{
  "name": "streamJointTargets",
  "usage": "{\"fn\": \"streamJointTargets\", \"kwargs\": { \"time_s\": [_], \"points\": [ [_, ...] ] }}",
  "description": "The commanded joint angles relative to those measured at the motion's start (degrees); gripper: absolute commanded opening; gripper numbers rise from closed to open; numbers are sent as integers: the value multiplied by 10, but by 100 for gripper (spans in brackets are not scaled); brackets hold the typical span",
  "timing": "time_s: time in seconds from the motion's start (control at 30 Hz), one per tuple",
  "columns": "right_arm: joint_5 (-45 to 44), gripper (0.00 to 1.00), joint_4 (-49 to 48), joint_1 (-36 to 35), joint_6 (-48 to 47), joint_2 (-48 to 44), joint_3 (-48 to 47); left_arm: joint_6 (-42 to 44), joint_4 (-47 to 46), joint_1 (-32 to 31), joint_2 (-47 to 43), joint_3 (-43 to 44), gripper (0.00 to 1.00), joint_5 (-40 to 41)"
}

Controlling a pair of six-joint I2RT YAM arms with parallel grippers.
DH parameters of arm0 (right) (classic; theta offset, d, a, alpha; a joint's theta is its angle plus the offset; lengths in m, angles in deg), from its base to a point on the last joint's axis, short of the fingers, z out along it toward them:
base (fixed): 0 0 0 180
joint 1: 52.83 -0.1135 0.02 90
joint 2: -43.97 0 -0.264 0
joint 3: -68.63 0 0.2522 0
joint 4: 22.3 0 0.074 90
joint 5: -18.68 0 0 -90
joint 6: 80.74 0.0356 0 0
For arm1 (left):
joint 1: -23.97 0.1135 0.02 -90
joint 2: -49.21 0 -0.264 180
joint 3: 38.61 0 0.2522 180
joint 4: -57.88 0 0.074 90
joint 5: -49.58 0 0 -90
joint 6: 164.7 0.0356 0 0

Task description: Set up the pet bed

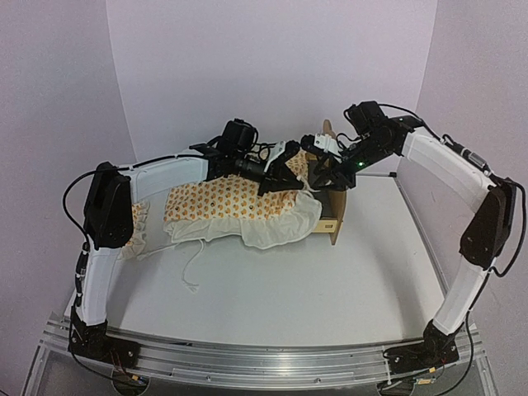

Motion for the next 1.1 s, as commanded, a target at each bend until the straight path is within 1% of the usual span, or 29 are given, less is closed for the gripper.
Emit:
{"fn": "streamJointTargets", "kwargs": {
  "time_s": [0.0,0.13,0.23,0.37,0.5,0.87,1.07],
  "points": [
    [66,48,-47,-4,70,-7,4,11,2,-3,-17,16,0,-7],
    [88,46,-78,-4,87,19,7,2,-5,-3,-17,16,0,-12],
    [81,45,-83,-3,78,29,17,1,-7,-3,-20,15,0,-12],
    [89,44,-83,-1,65,34,25,7,-5,-3,-21,13,0,-8],
    [73,44,-85,0,51,35,39,13,-1,-3,-20,13,0,-9],
    [65,40,-84,5,29,66,27,24,5,-3,-16,16,0,-6],
    [66,40,-83,11,20,58,37,29,9,-3,-16,16,0,-2]
  ]
}}
